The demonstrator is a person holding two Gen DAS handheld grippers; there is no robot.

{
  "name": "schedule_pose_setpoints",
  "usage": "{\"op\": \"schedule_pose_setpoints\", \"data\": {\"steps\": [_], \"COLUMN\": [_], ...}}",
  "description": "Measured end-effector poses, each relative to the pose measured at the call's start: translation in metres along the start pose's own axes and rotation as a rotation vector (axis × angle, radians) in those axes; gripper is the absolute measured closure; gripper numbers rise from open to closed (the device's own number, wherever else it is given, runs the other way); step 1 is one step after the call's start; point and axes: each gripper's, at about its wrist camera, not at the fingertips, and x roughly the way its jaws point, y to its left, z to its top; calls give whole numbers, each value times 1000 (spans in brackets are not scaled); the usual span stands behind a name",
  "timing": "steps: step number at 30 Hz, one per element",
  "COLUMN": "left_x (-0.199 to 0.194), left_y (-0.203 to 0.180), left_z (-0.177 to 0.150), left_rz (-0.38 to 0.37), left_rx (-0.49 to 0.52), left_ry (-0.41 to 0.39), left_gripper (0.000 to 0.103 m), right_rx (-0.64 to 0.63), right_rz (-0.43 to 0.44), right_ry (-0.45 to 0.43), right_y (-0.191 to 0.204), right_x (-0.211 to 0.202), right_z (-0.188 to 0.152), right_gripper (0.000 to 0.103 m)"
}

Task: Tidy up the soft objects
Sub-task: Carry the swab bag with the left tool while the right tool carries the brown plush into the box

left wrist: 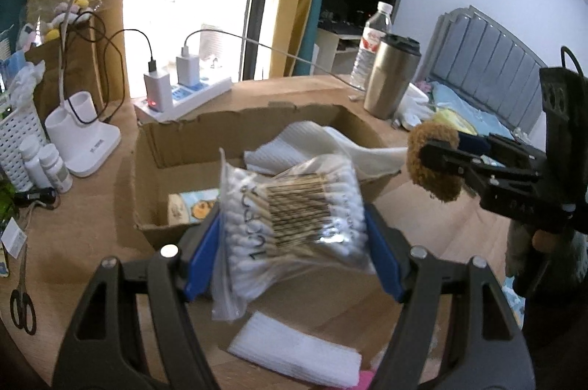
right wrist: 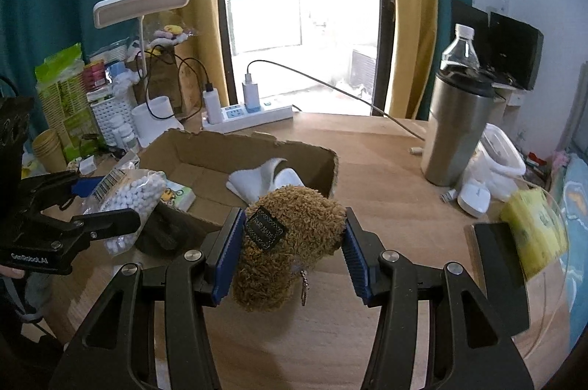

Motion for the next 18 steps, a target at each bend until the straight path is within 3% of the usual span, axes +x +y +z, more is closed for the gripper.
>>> {"op": "schedule_pose_setpoints", "data": {"steps": [18], "left_x": [26], "left_y": [6], "left_z": [24], "left_rz": [15], "left_rx": [-2], "left_ry": [-21], "left_gripper": [30], "right_rx": [-18], "right_rz": [42], "right_ry": [-16], "right_y": [-4], "right_x": [27], "right_z": [23], "right_gripper": [49]}}
